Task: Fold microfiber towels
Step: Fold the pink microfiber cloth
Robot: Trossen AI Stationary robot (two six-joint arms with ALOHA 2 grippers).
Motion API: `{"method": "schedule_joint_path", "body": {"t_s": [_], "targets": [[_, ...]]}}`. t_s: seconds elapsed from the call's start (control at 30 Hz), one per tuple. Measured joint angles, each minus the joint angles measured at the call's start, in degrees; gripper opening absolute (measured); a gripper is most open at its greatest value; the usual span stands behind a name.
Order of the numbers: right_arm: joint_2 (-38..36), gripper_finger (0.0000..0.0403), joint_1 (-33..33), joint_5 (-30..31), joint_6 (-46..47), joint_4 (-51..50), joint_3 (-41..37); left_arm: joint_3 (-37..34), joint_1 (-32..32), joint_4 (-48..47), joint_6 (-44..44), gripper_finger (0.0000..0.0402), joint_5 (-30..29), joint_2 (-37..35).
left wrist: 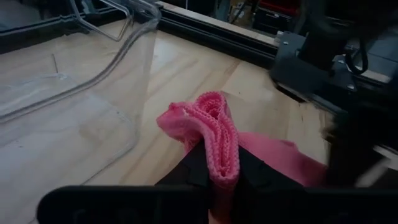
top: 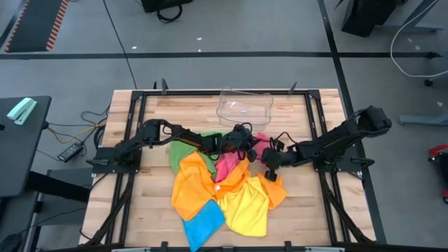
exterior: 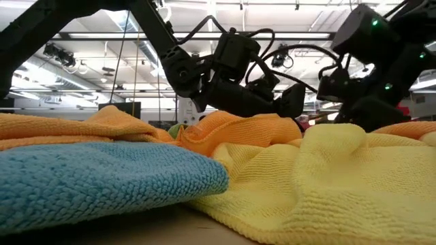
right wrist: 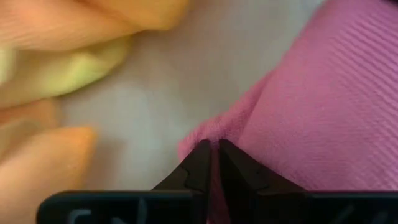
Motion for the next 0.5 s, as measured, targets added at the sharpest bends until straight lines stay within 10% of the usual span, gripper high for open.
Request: {"method": "schedule_joint_path", "body": {"t_s": [0.2, 0.5], "targets": [[-7.1, 0.0044, 3.72, -6.79, -4.17, -3.37, 0.62, 0.02, -0.08, 0.79, 0.09, 0.0045, 2.04, 0.0], [-17.82, 0.0044, 3.91, -1.26, -5.86, -8.61, 1.22, 0.02, 0.02, 0.65, 0.73, 0.0039, 2.45, 0.0]]}}
